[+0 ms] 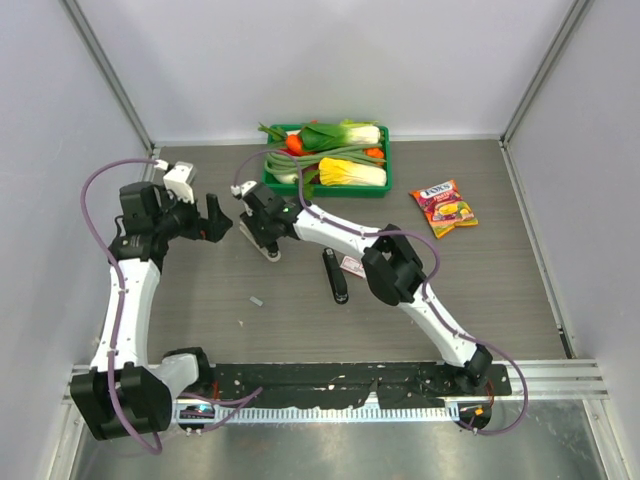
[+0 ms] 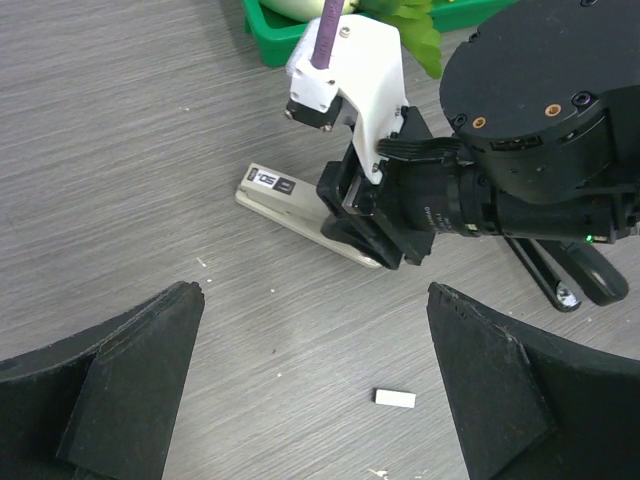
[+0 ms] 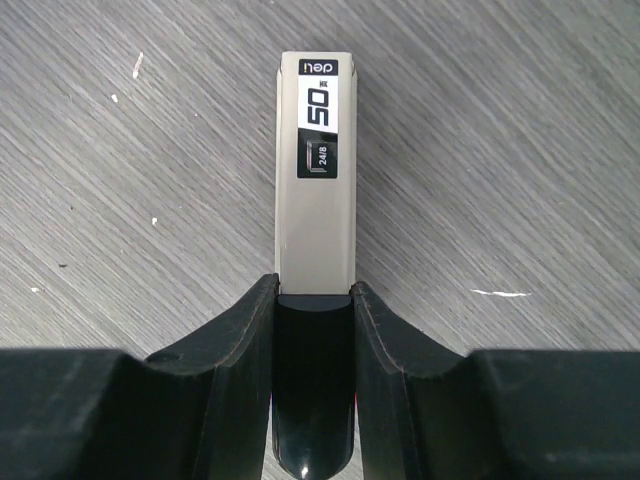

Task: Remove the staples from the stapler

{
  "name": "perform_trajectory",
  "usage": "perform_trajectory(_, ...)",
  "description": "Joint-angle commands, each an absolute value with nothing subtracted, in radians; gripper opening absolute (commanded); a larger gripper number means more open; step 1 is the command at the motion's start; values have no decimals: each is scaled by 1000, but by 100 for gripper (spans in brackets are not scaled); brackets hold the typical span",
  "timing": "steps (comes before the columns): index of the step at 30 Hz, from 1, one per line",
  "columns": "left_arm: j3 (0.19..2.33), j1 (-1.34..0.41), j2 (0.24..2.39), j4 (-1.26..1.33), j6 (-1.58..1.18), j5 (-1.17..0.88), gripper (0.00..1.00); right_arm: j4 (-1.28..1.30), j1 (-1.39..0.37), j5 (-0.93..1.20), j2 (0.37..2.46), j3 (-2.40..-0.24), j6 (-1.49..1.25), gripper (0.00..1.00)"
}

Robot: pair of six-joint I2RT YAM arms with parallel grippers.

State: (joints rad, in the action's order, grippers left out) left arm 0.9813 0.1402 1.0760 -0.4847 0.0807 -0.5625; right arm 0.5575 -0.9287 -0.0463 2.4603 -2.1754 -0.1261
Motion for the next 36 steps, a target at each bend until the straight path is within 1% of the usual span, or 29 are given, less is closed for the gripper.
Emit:
perform_trajectory(1, 1019, 146, 1062, -443, 17, -598, 100, 572, -943, -103, 2457, -2269, -130, 29)
perform_trajectory(2, 1009, 146, 1057, -439, 15, -598, 100, 572, -945, -109, 2453, -2269, -133, 33)
perform_trajectory(3, 1005, 146, 1057, -433, 12, -598, 100, 568, -945, -113, 2448, -2269, -143, 43)
perform_trajectory(5, 1002, 144, 1061, -428, 9, -591, 100, 565, -945, -115, 2425, -2276, -146, 52)
perform_trajectory(6, 1003, 146, 1065, -428, 6, -588, 100, 569, -945, -121, 2416, -2281, -149, 59)
perform_trajectory(9, 1014, 150, 1065, -436, 5, -588, 100, 595, -945, -158, 2349, -2264, -158, 67)
perform_trajectory(11, 1019, 152, 1062, -439, 15, -589, 100, 598, -945, -195, 2297, -2191, -164, 70)
perform_trajectory(13, 1019, 152, 1057, -445, 34, -588, 100, 606, -945, -227, 2209, -2131, -179, 72)
perform_trajectory(16, 1019, 152, 1052, -459, 54, -583, 100, 632, -945, -305, 2071, -1973, -205, 72)
perform_trajectory(17, 1019, 152, 1052, -465, 60, -581, 100, 635, -945, -360, 2033, -1869, -228, 72)
perform_trajectory(19, 1014, 152, 1046, -468, 67, -583, 100, 643, -943, -405, 1915, -1758, -247, 72)
perform_trajectory(20, 1012, 152, 1045, -469, 72, -583, 100, 649, -943, -434, 1875, -1659, -262, 72)
perform_trajectory(23, 1002, 149, 1051, -468, 68, -609, 100, 689, -940, -452, 1761, -1501, -305, 72)
perform_trajectory(25, 999, 150, 1063, -468, 60, -633, 100, 706, -939, -442, 1699, -1444, -327, 72)
perform_trajectory(29, 993, 132, 1062, -466, 54, -643, 100, 710, -939, -400, 1638, -1341, -370, 72)
perform_trajectory(36, 986, 95, 1048, -491, 87, -623, 100, 698, -939, -359, 1658, -1307, -388, 73)
